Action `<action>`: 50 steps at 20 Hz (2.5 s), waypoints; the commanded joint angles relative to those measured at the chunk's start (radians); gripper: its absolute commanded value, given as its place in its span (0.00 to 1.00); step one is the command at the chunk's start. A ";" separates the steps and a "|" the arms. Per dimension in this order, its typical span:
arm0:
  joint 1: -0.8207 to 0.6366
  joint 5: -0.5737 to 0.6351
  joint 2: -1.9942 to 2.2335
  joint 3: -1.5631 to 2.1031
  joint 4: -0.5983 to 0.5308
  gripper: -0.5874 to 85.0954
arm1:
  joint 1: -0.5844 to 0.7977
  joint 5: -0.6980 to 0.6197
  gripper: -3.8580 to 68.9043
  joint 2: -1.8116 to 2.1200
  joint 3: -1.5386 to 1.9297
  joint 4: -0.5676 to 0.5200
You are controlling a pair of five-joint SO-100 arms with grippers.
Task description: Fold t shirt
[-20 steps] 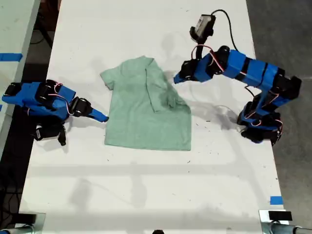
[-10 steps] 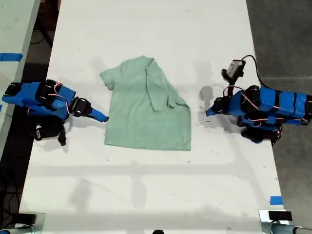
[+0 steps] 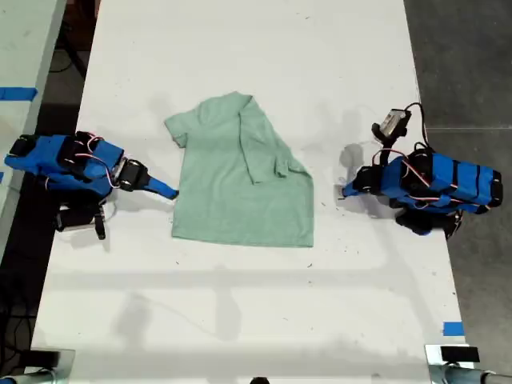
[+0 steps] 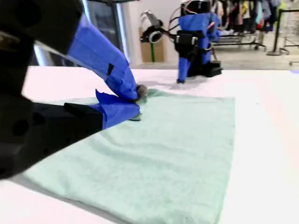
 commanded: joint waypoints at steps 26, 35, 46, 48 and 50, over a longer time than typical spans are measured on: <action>-0.137 -0.017 0.003 0.051 0.066 0.01 | -0.015 0.052 0.04 0.009 0.031 -0.003; -0.140 -0.028 0.003 0.051 0.071 0.01 | -0.015 0.052 0.04 0.009 0.031 -0.005; -0.141 -0.028 0.003 0.052 0.071 0.01 | -0.015 0.054 0.04 0.009 0.031 -0.005; -0.141 -0.028 0.003 0.052 0.071 0.01 | -0.015 0.054 0.04 0.009 0.031 -0.005; -0.141 -0.028 0.003 0.052 0.071 0.01 | -0.015 0.054 0.04 0.009 0.031 -0.005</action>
